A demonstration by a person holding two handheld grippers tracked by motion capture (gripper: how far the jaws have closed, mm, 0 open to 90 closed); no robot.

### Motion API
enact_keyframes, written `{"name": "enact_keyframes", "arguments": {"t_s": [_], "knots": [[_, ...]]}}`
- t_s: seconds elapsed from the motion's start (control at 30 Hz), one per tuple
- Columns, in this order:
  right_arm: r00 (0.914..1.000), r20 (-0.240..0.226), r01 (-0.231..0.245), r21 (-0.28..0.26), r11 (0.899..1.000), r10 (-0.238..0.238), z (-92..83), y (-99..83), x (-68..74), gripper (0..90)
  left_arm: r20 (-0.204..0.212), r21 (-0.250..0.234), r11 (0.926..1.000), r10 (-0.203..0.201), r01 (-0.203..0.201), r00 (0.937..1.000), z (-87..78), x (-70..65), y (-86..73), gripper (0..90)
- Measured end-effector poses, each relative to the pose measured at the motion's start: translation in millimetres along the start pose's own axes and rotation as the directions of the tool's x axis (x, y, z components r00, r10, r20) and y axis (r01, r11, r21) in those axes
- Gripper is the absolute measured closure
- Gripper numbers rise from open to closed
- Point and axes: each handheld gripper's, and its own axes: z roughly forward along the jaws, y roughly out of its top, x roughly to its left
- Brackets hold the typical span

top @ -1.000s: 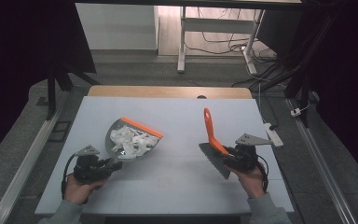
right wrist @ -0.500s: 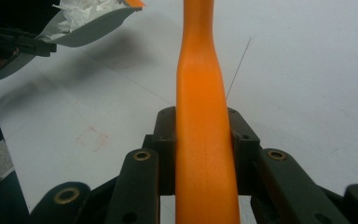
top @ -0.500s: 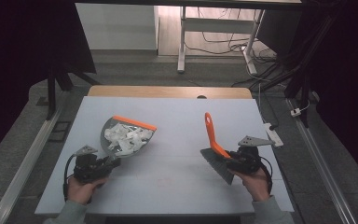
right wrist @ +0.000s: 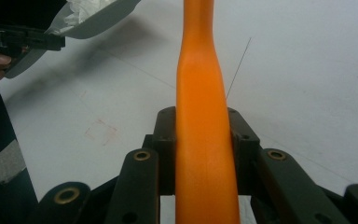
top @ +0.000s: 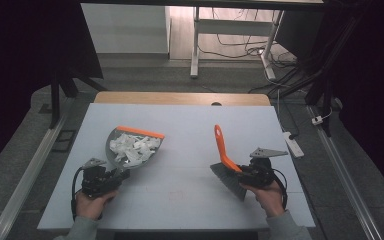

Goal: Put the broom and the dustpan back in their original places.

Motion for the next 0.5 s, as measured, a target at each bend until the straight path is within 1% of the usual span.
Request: {"name": "enact_keyframes", "arguments": {"t_s": [0.1,0.3,0.43,0.5], "knots": [[0.9999,-0.010,0.001,0.008,1.000,-0.001,3.0,-1.0,1.3,70.3,-0.025,0.001,0.9999,-0.013,0.013,0.9996,1.6,-1.0,-1.8,62.0],[0.9999,-0.012,-0.007,-0.005,1.000,0.007,2.9,-1.2,1.8,70.3,-0.062,-0.002,0.9990,-0.044,0.044,0.9971,4.1,-1.1,-5.4,62.0],[0.9999,-0.002,-0.011,-0.021,1.000,0.011,0.8,-1.1,0.6,70.3,-0.084,-0.001,0.9979,-0.065,0.065,0.9943,5.9,0.3,-6.6,61.9],[0.9998,0.009,-0.016,-0.024,1.000,0.016,-0.3,-1.0,0.2,70.3,-0.102,-0.002,0.9973,-0.073,0.074,0.9920,6.2,0.7,-7.1,62.0]]}}
